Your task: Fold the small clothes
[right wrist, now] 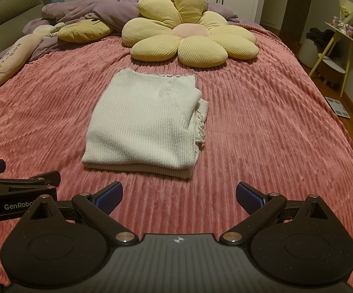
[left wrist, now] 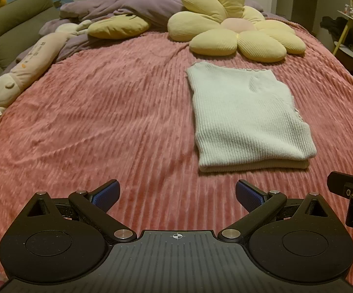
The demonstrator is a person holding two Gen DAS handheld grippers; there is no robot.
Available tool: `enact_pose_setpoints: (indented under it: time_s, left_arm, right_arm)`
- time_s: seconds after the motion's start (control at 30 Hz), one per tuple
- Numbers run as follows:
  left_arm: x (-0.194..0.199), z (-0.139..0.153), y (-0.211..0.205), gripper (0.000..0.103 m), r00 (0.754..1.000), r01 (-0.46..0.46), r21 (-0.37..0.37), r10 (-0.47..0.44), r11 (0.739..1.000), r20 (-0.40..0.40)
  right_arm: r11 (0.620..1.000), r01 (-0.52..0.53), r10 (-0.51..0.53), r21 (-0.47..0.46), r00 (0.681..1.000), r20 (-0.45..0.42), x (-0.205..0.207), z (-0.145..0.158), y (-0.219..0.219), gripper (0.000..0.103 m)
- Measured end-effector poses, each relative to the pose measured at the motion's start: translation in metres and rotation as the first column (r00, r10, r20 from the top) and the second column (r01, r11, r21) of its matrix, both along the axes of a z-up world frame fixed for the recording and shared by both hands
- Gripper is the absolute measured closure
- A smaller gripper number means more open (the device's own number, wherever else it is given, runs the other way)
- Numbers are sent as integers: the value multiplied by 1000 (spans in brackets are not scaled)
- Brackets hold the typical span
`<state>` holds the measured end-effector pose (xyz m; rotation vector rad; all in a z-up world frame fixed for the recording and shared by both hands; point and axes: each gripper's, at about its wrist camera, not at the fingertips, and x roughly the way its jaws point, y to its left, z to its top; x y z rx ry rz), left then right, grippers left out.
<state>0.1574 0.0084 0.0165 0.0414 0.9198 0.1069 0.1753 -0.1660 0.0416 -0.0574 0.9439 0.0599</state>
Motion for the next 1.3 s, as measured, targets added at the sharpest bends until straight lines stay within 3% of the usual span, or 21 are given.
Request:
enact_pose_setpoints:
  time_s: [1.3]
  left_arm:
    - [-11, 3, -4, 0, 999, 31, -3, -31, 1000, 31]
  right_arm:
    - [1000, -3, 3, -2, 1000, 20, -8, 8, -4, 4]
